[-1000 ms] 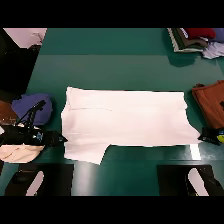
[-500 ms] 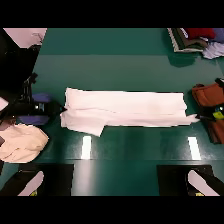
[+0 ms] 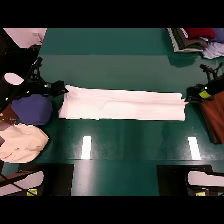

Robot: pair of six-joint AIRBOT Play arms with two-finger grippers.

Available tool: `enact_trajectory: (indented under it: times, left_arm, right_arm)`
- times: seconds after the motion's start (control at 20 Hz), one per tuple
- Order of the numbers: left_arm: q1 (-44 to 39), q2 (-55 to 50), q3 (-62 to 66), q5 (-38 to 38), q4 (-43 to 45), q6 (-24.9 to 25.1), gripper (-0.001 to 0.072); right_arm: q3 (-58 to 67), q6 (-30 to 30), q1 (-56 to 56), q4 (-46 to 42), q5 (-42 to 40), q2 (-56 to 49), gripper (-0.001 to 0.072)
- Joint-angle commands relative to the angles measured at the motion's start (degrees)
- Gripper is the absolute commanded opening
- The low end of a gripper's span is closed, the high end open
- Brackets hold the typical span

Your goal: Fold the shirts.

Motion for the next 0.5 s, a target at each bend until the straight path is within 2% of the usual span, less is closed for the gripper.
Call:
enact_trajectory:
  times: [0.0,0.05,0.1,0.15,0.2,0.45]
  left_arm:
    - [-0.02,-3.80,1.86,3.89,-1.36,0.24,0.0057]
    - [-0.02,-3.82,1.86,4.26,-1.46,0.22,0.0317]
    - [-0.02,-3.82,1.86,4.39,-2.03,0.22,0.0578]
    - [-0.02,-3.82,1.95,4.33,-2.36,0.24,0.0609]
    - [-0.02,-3.82,2.54,3.23,-2.34,0.24,0.0608]
    - [-0.02,-3.34,5.46,-6.10,-2.45,0.24,0.0603]
  right_arm:
    - [6.12,0.07,-0.09,8.46,-3.19,-7.17,0.0016]
    - [7.41,0.07,-0.39,10.25,-4.59,-8.52,0.0033]
    - [8.61,0.07,-0.85,12.46,-6.21,-9.60,0.0216]
    - [9.66,-0.02,-1.49,15.43,-6.84,-10.38,0.0410]
    - [10.71,-0.94,-2.51,18.62,-5.99,-10.86,0.0470]
    - [7.69,-7.93,-8.74,20.13,5.05,-7.61,0.0470]
